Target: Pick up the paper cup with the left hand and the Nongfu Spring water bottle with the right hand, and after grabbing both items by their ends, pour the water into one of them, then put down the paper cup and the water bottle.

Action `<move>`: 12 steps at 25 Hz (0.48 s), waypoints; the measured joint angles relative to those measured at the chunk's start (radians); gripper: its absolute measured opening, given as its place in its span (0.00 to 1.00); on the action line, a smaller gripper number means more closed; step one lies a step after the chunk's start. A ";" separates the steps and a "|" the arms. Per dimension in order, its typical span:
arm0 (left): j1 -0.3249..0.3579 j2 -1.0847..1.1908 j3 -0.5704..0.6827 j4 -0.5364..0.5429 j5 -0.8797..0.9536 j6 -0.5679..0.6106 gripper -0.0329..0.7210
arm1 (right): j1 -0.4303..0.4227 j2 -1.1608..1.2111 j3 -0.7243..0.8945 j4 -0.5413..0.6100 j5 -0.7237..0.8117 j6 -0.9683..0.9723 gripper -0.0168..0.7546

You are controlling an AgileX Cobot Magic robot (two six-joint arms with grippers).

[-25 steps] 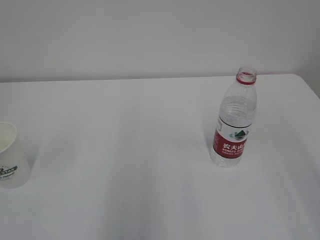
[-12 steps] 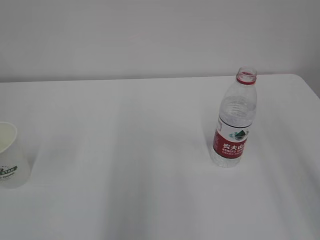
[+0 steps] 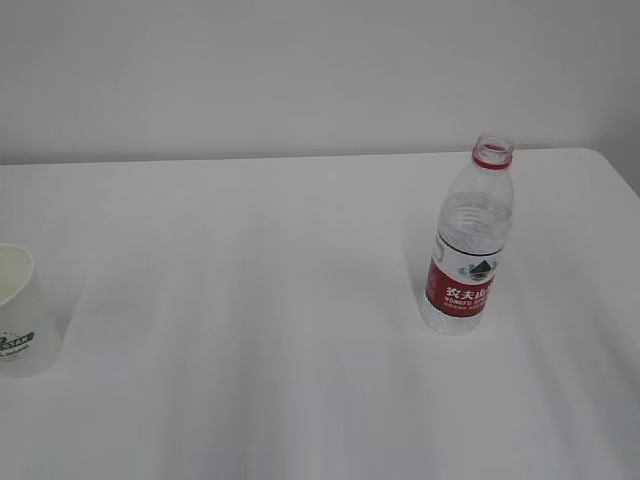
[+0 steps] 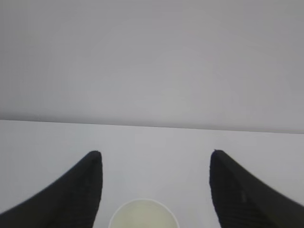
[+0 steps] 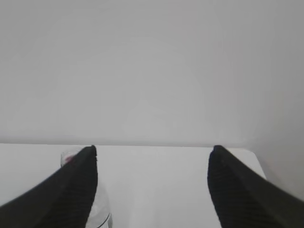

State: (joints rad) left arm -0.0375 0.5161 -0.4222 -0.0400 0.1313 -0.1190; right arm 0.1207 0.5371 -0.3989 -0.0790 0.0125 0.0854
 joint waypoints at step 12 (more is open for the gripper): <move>0.000 0.000 0.164 -0.063 -0.201 0.000 0.71 | 0.002 0.010 0.124 -0.057 -0.147 0.118 0.74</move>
State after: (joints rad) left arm -0.0375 0.5161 -0.2581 -0.1033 -0.0694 -0.1190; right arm 0.1229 0.5471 -0.2745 -0.1357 -0.1348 0.2037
